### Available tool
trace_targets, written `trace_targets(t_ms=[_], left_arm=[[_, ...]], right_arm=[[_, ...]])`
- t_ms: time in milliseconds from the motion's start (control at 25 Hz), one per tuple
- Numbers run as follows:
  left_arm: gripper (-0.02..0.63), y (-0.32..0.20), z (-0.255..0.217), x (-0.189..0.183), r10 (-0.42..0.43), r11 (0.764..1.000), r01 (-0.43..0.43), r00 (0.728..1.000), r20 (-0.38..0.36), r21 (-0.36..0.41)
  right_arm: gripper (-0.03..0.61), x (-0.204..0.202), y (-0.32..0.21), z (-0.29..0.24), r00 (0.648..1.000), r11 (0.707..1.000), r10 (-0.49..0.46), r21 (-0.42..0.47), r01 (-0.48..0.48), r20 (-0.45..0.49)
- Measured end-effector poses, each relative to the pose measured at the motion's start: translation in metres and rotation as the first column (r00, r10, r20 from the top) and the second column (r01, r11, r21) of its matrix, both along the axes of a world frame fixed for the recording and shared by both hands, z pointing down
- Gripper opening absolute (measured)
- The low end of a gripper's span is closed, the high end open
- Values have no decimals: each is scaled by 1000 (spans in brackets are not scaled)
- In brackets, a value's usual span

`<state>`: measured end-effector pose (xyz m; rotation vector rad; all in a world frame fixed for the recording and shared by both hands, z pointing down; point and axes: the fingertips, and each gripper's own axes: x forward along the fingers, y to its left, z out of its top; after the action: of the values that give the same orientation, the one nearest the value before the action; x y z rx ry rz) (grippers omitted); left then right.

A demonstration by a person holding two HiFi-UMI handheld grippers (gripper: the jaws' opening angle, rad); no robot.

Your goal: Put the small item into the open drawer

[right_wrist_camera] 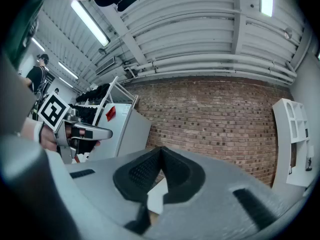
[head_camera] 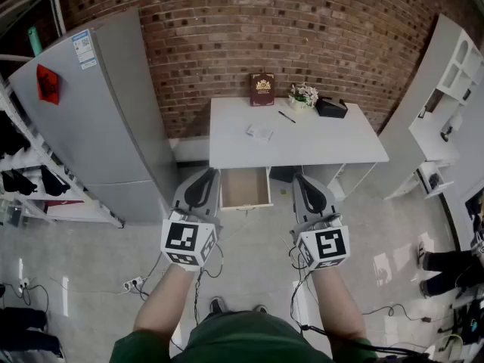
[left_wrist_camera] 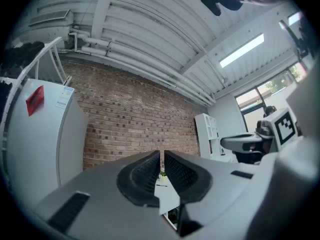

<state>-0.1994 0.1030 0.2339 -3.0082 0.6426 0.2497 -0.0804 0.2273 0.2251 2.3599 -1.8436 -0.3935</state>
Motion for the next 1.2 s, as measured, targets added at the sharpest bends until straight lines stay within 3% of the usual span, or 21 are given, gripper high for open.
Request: trace_targets(t_ms=[440,760,1200], left_arm=[[21,-61,11,-34,15,1000,-15,1000,-6,-5],[21,-102,31,-53,28,998,-28,1000,-4,-49],[21,-116,38,-32,17,999,-17,1000,12,-34]], right_arm=[[3,-15,-33,-4,997,996,83,29,-82,-4],[5,-20,-44,4,986,986,164,-11,-164,-19],[5,12,-50,19,985,985,173,-7,-173,15]])
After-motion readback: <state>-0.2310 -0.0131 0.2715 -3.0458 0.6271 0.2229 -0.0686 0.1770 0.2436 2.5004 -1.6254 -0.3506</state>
